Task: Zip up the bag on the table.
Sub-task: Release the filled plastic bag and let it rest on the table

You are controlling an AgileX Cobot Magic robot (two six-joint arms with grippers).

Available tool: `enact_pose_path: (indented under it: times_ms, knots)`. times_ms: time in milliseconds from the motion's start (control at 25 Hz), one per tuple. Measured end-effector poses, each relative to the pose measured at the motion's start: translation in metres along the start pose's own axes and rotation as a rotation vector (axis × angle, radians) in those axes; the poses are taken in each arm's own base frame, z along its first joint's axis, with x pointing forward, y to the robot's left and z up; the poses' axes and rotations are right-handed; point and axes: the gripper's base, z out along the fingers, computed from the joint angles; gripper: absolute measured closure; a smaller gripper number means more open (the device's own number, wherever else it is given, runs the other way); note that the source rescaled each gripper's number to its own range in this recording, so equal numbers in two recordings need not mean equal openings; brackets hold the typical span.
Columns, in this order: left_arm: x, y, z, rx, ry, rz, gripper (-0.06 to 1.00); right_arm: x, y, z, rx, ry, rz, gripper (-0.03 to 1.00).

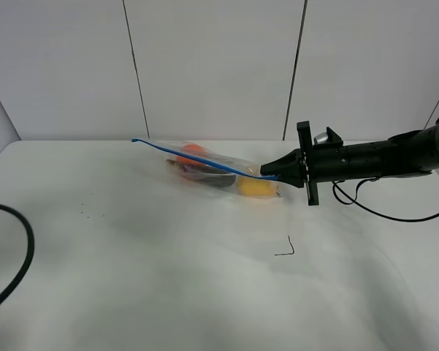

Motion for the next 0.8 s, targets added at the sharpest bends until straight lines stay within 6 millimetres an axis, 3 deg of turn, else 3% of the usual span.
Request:
enact_pose_path:
  times_ms: [320, 800]
  knots:
    - [0.026, 0.002, -0.033, -0.001, -0.277, -0.011, -0.05, 0.000, 0.000, 0.000, 0.001, 0.000, 0.000, 0.97]
    - [0.047, 0.005, -0.049, -0.068, -0.435, -0.093, -0.05, 0.000, 0.000, 0.000, 0.001, 0.000, 0.000, 0.97]
